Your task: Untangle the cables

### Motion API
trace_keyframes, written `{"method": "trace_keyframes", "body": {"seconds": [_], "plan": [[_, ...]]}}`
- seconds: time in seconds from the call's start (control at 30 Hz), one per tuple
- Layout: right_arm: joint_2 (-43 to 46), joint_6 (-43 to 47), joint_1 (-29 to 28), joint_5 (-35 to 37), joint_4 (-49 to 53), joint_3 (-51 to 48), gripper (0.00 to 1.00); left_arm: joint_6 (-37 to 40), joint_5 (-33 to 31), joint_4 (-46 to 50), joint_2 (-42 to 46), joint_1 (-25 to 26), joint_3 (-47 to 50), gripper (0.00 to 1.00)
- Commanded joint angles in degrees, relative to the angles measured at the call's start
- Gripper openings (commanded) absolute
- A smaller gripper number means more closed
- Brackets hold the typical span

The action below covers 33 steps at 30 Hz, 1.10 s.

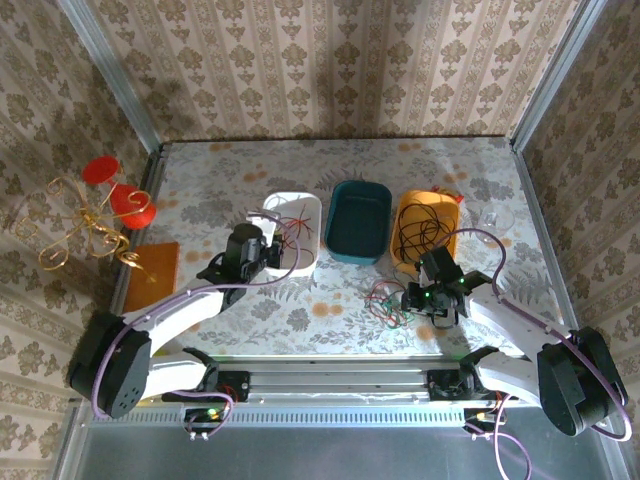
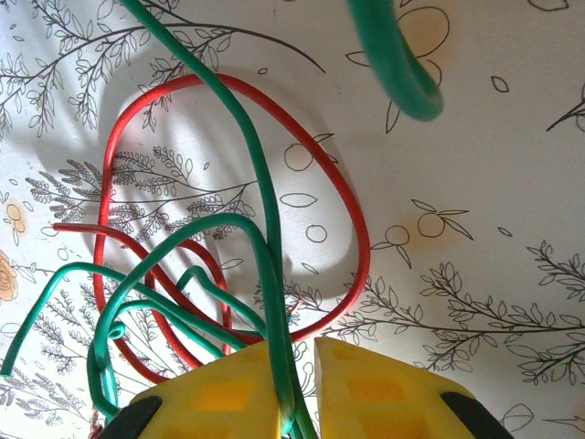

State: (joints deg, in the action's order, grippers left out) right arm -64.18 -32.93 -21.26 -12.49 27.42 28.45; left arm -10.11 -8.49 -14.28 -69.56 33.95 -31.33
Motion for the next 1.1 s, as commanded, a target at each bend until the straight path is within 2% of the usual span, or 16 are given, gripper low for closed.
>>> {"method": "trace_keyframes", "body": {"seconds": [0.0, 0.07, 0.13, 0.27, 0.43, 0.5, 0.7, 0.8, 0.93, 1.07], "plan": [[0.71, 1.02, 0.25, -1.17, 1.54, 1.53, 0.18, -3.16, -3.00, -3.25, -0.22, 1.00, 0.06, 0.20], [1.16, 0.98, 0.25, -1.76, 1.26, 1.27, 0.18, -2.71, -1.24, -3.17, -0.31, 1.65, -0.57, 0.37], [1.65, 1.01, 0.25, -2.52, 0.99, 1.18, 0.18, -1.46, 0.37, -2.28, 0.03, 2.70, -2.04, 0.46], [2.93, 1.20, 0.18, -3.79, 0.88, 0.76, 0.18, 3.57, 4.73, 0.60, 1.16, 6.49, -6.13, 0.54], [4.48, 2.06, 0.07, -7.51, 0.03, 0.28, 0.19, 7.10, 16.80, 6.62, 0.26, 11.92, -10.99, 0.60], [4.45, 2.19, -0.18, -8.45, -0.39, 0.21, 0.19, 7.74, 19.82, 9.27, -1.55, 14.51, -12.62, 0.64], [0.95, 3.65, -3.02, -13.52, -2.41, 0.93, 0.19, 7.41, 23.03, 9.55, -8.78, 20.99, -14.58, 0.65], [0.51, 3.56, -5.26, -10.53, -1.49, 1.91, 0.19, 7.89, 23.65, 9.56, -12.56, 22.81, -15.89, 0.65], [1.99, 1.81, -4.87, -2.98, 0.25, 1.63, 0.18, 9.41, 24.08, 10.13, -17.45, 24.79, -18.01, 0.64], [3.60, 0.21, -4.17, -1.33, 0.53, 0.55, 0.18, 9.69, 23.44, 8.79, -21.94, 26.37, -19.39, 0.62]]}}
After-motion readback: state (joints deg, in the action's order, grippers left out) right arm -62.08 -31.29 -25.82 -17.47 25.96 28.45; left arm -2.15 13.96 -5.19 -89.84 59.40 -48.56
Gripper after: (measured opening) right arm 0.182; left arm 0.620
